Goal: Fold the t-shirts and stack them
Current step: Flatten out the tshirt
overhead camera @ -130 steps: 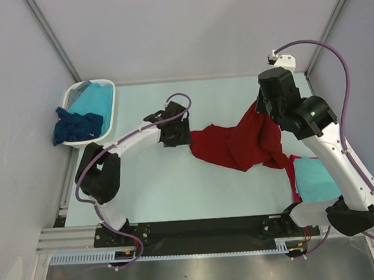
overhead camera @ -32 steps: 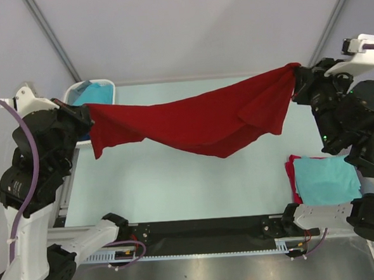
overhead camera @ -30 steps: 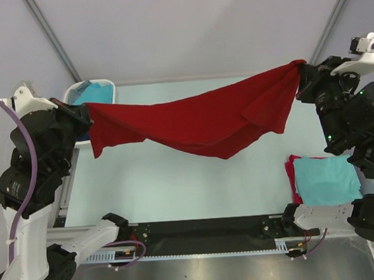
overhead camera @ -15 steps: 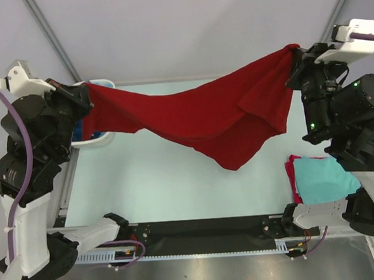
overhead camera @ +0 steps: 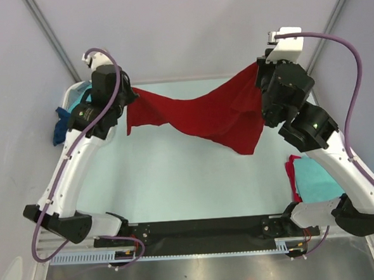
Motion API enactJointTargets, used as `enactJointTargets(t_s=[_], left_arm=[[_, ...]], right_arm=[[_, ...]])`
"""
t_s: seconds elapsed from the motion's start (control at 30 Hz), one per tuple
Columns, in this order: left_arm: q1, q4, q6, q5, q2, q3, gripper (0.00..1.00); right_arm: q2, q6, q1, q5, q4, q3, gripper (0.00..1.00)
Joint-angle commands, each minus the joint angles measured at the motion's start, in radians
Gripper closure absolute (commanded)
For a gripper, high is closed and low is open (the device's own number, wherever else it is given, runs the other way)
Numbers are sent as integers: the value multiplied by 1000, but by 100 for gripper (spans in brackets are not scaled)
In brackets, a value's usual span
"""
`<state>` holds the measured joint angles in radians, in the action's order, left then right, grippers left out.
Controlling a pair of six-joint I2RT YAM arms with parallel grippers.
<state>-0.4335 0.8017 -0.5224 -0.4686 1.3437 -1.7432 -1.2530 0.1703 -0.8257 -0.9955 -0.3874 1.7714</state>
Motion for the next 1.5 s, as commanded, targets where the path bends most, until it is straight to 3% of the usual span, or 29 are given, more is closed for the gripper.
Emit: enactJointTargets(t_s=[0.0, 0.23, 0.47, 0.67, 0.9, 1.03, 1.2, 1.47], left_arm=[[35, -142, 4, 22, -35, 85, 100], [87, -179, -2, 24, 14, 171, 100], [90, -191, -1, 22, -105, 211, 100], [9, -93, -31, -5, -233, 182, 100], [-36, -62, -131, 33, -455, 344, 100], [-57, -24, -175, 30, -599, 456, 100], [-62, 39, -169, 42, -733, 559, 100], [-60, 149, -168, -25, -837, 583, 100]], right_arm=[[-5, -164, 79, 84, -53, -26, 100], [-115, -311, 180, 202, -128, -24, 100], [-123, -338, 160, 187, -183, 42, 100], [-66, -232, 5, 34, -182, 94, 100], [26, -178, -214, -190, -195, 83, 100], [108, -262, -305, -270, -252, -9, 100], [158, -488, -446, -385, -450, -85, 100], [124, -718, -486, -399, -700, -66, 100]])
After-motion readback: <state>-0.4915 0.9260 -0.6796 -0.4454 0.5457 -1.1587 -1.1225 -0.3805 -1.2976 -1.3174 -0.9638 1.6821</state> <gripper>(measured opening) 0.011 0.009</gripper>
